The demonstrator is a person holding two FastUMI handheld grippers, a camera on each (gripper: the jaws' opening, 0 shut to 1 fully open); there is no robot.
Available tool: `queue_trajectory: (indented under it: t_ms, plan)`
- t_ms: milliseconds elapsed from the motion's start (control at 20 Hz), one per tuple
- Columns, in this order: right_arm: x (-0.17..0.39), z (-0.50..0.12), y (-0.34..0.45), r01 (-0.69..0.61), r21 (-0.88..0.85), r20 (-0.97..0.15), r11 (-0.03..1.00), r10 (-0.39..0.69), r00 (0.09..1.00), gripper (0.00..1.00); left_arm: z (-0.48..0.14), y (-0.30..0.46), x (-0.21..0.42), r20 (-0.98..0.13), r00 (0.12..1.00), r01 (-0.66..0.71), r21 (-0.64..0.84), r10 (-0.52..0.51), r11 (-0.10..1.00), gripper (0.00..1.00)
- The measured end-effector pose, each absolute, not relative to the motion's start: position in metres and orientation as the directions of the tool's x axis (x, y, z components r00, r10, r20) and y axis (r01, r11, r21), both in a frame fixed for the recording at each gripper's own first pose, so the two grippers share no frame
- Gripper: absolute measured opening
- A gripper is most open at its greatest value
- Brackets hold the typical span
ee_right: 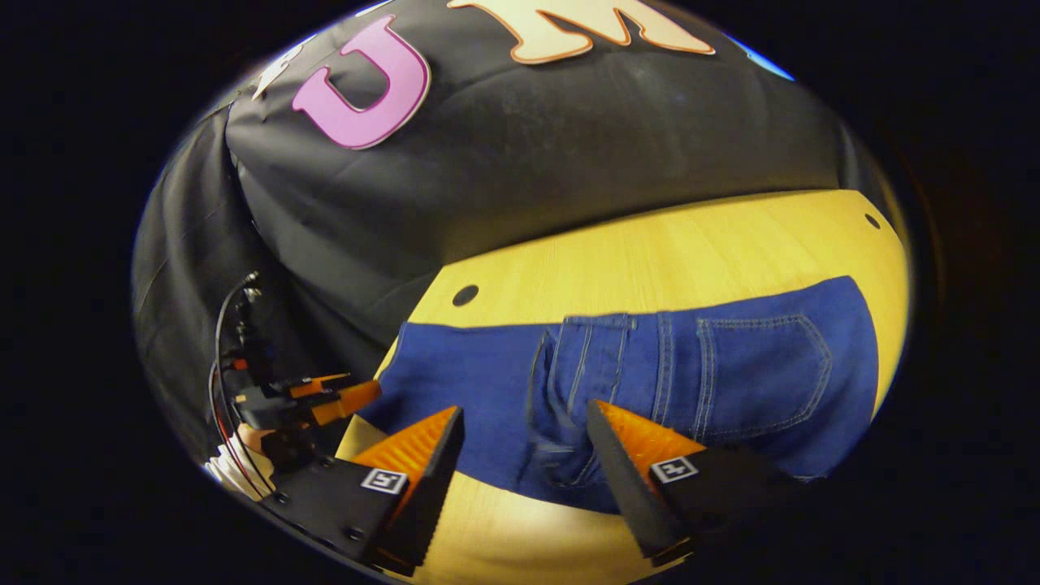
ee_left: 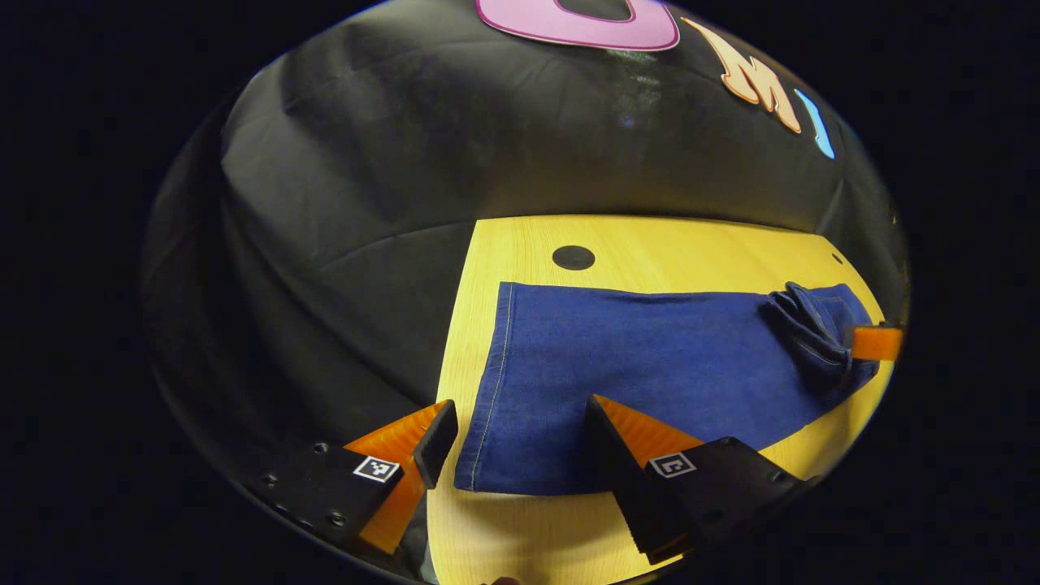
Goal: Grasp the waist and the cuffs of the jeans and fold them to make the two legs overlap; first hold the waist and fold one-third of the jeans toward the cuffs, then hold the cuffs and fold the remaining one-third in the same direction to finish folding.
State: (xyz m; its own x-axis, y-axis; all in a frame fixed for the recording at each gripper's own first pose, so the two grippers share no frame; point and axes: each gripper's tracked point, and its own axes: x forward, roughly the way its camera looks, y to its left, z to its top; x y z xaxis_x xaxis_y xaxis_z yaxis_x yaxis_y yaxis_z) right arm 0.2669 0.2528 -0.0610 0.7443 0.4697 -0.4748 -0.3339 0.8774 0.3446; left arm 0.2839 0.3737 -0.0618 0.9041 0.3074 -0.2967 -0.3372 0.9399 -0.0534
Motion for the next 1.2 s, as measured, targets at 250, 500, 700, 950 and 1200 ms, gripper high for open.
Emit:
queue_trajectory:
  t_ms: [250,500,700,950,1200]
  plan:
    - [0.272,-0.001,0.224,-0.321,0.375,-0.344,0.870,0.453,0.823,0.98,-0.081,0.375,0.297,-0.363,0.884,-0.325,-0.024,0.294,0.946,0.95]
    - [0.274,0.029,0.162,-0.263,0.315,-0.301,0.912,0.359,0.884,0.98,-0.087,0.378,0.296,-0.376,0.881,-0.322,-0.031,0.288,0.946,0.92]
    - [0.263,0.024,0.121,-0.177,0.303,-0.342,0.936,0.280,0.897,0.93,-0.085,0.376,0.295,-0.351,0.900,-0.309,-0.094,0.259,0.946,0.93]
    - [0.235,0.015,0.093,-0.136,0.269,-0.390,0.953,0.237,0.890,0.93,-0.087,0.382,0.292,-0.341,0.907,-0.307,-0.129,0.249,0.943,0.88]
    - [0.221,0.020,0.083,-0.112,0.288,-0.385,0.951,0.222,0.896,0.98,-0.083,0.389,0.287,-0.343,0.913,-0.284,-0.147,0.221,0.947,0.61]
